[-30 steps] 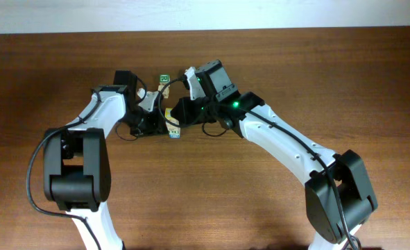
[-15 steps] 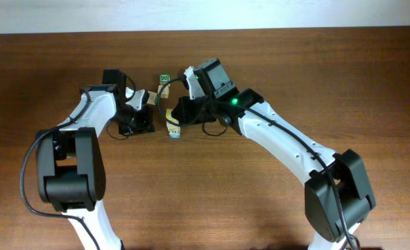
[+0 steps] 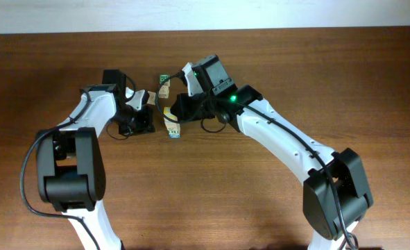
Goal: Rotate 5 blocks
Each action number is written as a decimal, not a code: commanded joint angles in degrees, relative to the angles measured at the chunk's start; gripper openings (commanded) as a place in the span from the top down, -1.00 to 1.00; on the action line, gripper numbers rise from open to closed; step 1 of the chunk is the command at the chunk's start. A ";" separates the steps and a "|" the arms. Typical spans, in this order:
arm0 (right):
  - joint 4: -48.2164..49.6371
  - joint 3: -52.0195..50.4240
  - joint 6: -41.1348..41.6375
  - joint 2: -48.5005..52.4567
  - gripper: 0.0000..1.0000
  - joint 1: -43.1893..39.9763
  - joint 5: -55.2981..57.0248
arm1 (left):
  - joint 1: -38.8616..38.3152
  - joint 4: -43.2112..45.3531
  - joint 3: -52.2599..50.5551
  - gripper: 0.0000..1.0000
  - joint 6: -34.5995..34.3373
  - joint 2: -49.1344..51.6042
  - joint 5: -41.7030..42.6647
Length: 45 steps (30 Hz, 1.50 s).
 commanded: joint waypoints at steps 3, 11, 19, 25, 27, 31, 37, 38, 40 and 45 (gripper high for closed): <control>-2.54 5.57 -2.49 0.52 0.92 -0.11 0.87 | 0.15 -0.81 2.45 1.00 -0.46 0.37 -0.39; -32.35 33.48 -12.44 0.48 0.91 -8.15 9.09 | 0.20 -20.87 27.61 1.00 7.87 -4.98 -16.33; -62.73 65.77 -14.32 -0.57 0.38 -9.66 30.93 | 0.20 -28.44 38.32 0.68 7.96 -22.60 -23.54; -69.68 73.05 -13.86 -4.68 -0.11 -9.51 29.16 | 0.20 -33.57 38.32 -0.98 7.96 -29.57 -24.39; -69.68 73.02 -13.88 -9.18 -0.30 -9.49 28.28 | 0.17 -33.57 38.29 -0.98 7.93 -29.57 -24.35; -69.68 66.79 -12.96 -19.65 -0.96 -9.51 30.18 | 0.17 -33.57 38.29 -0.98 7.96 -29.57 -24.35; -67.38 25.33 -2.21 -41.92 -0.96 -9.51 44.24 | 0.17 -33.57 38.29 -0.98 7.96 -29.57 -24.35; -65.00 21.09 0.57 -43.82 -0.96 -9.51 44.35 | 0.17 -33.55 38.29 -0.98 7.96 -29.57 -24.35; -64.08 13.49 1.46 -45.90 -0.96 -9.51 44.54 | 0.17 -33.57 38.29 -0.99 7.96 -29.57 -24.35; -69.66 7.61 -2.14 -43.45 -0.96 -9.51 44.41 | 0.17 -33.55 38.29 -0.98 7.96 -29.57 -24.35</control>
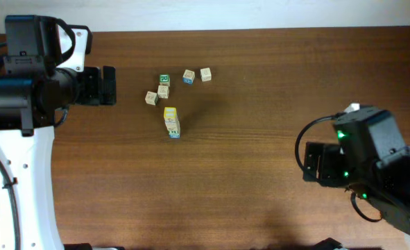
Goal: Rotate 5 blocks
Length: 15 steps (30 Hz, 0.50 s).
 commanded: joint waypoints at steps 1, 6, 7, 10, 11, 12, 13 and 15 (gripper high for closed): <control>-0.13 -1.14 -0.55 1.95 -0.96 0.20 2.58 | 0.17 0.09 0.55 -0.99 0.33 -0.26 -0.39; 12.52 -2.10 -5.57 0.61 -0.97 -2.03 6.91 | 0.17 0.11 0.55 -0.99 0.33 -0.26 -0.39; 19.30 -4.42 -11.04 -1.44 -0.96 -3.76 4.48 | 0.17 0.09 0.55 -0.98 0.33 -0.26 -0.39; 42.16 -20.41 -27.78 -11.96 -0.96 -12.20 -10.19 | 0.17 0.09 0.55 -0.98 0.33 -0.26 -0.42; 49.64 -27.71 -29.31 -16.37 -0.97 -14.82 -12.90 | 0.17 0.11 0.55 -0.98 0.33 -0.26 -0.42; 56.08 -34.75 -29.49 -20.87 -0.96 -16.98 -15.21 | 0.17 0.09 0.55 -0.99 0.33 -0.26 -0.39; 62.40 -42.82 -29.46 -26.38 -0.97 -19.28 -17.51 | 0.17 0.09 0.55 -0.98 0.33 -0.26 -0.39; 70.82 -54.23 -29.46 -34.47 -0.97 -21.68 -19.56 | 0.17 0.09 0.55 -0.98 0.33 -0.26 -0.39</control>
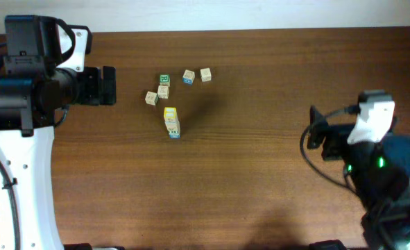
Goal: Rotate 5 blocks
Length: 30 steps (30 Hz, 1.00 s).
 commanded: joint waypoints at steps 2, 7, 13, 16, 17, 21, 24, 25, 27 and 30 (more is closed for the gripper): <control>14.73 -25.53 -2.86 -18.23 -0.96 -4.90 -7.04 | 0.17 0.02 0.46 -0.98 0.31 -0.26 -0.37; 25.42 -46.97 -2.78 -35.36 -0.96 -5.46 -6.97 | 0.17 0.02 0.46 -0.99 0.31 -0.26 -0.37; 27.61 -55.32 -2.75 -39.12 -0.96 -4.02 -6.80 | 0.17 0.02 0.46 -0.99 0.31 -0.26 -0.37; 27.78 -55.32 -2.78 -38.95 -0.96 -3.89 -6.80 | 0.17 0.00 0.46 -0.99 0.31 -0.26 -0.37; 27.78 -55.32 -2.78 -38.95 -0.96 -3.89 -6.80 | 0.17 0.00 0.46 -0.98 0.31 -0.26 -0.37; 27.78 -55.32 -2.78 -38.95 -0.96 -3.89 -6.80 | 0.17 0.00 0.46 -0.98 0.31 -0.26 -0.37; 27.78 -55.32 -2.78 -38.95 -0.96 -3.89 -6.80 | 0.17 0.00 0.46 -0.98 0.31 -0.26 -0.37; 27.78 -55.32 -2.78 -38.95 -0.97 -3.89 -6.80 | 0.17 0.02 0.46 -0.98 0.31 -0.26 -0.37; 27.78 -55.32 -2.78 -38.95 -0.96 -3.89 -6.80 | 0.17 0.00 0.46 -0.98 0.31 -0.26 -0.37; 27.78 -55.32 -2.78 -38.95 -0.96 -3.89 -6.80 | 0.17 -1.92 0.46 -0.98 0.35 -0.26 -0.44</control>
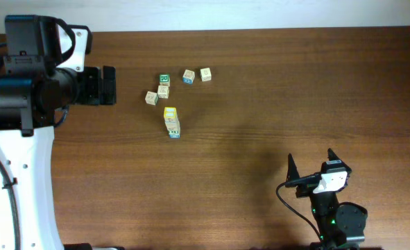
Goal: Rotate 5 blocks
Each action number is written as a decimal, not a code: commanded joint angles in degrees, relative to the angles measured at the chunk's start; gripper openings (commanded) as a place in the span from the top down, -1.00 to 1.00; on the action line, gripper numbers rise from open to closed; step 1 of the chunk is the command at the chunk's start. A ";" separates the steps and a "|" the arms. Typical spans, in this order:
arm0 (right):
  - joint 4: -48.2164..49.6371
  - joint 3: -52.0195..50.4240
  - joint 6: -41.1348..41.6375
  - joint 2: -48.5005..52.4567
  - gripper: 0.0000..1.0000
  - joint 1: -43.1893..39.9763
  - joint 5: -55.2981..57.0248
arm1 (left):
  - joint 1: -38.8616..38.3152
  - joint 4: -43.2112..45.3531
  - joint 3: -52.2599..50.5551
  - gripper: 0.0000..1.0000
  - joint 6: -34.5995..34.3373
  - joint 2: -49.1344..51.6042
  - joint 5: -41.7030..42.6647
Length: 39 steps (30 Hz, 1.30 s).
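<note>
Several small wooden blocks lie loose at the table's upper middle: a green-topped block [164,80], a tan block [163,91], another tan block [151,98], a blue-marked block [189,76] and a pale block [205,74]. Just below them a yellow block [170,113] lies in a short row with another block [172,127]. My left gripper [107,85] hangs at the far left, well apart from the blocks; its jaw gap does not show. My right gripper [312,165] is at the lower right, fingers spread, holding nothing.
The brown wooden table [260,83] fills the view, with a pale wall strip along its far edge. The left arm's white links [17,173] run down the left side. The right arm's base [340,219] sits at the bottom edge.
My right arm has moved from the right middle of the table down to the lower right edge, now folded small with its fingers apart. The left arm and the blocks are unchanged.
Both grippers were first close together among the blocks at the upper middle. Then both arms stood far out at the sides, the blocks lying free. The right arm was in a new place at each later moment, now low at the bottom right.
</note>
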 commanded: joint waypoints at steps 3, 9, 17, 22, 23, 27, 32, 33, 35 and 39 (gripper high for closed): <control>0.13 -0.55 -0.37 -0.52 -0.96 0.33 -0.28 | 0.20 0.70 -0.81 -0.98 0.94 -0.94 -2.49; 0.13 -0.55 -0.37 -0.52 -0.97 0.33 -0.28 | 0.20 35.08 -34.34 -0.98 1.86 -20.13 -2.32; 0.13 -0.55 -0.37 -0.52 -0.96 0.33 -0.28 | 1.27 74.49 -90.40 -0.98 2.95 -57.75 -2.34; 0.13 -0.55 -0.37 -0.52 -0.96 0.33 -0.28 | 1.27 86.90 -109.37 -0.98 3.10 -71.25 -2.56; 0.13 -0.55 -0.37 -0.52 -0.96 0.33 -0.28 | 1.27 87.47 -112.06 -0.99 4.13 -73.55 -2.51; 0.13 -0.55 -0.37 -0.52 -0.96 0.33 -0.28 | 1.27 87.32 -116.89 -0.98 7.52 -78.99 -2.51; 0.13 -0.55 -0.37 -0.52 -0.96 0.33 -0.28 | 1.53 77.02 -116.87 -0.98 9.29 -88.76 -3.37; 0.13 -0.55 -0.37 -0.52 -0.96 0.33 -0.28 | 1.53 76.52 -116.85 -0.98 9.31 -88.39 -3.41; 0.13 -0.55 -0.37 -0.52 -0.96 0.33 -0.28 | 1.53 76.61 -116.83 -0.99 9.27 -88.41 -2.97; 0.13 -0.55 -0.37 -0.52 -0.96 0.33 -0.28 | 1.53 76.59 -116.83 -0.98 9.29 -88.41 -2.97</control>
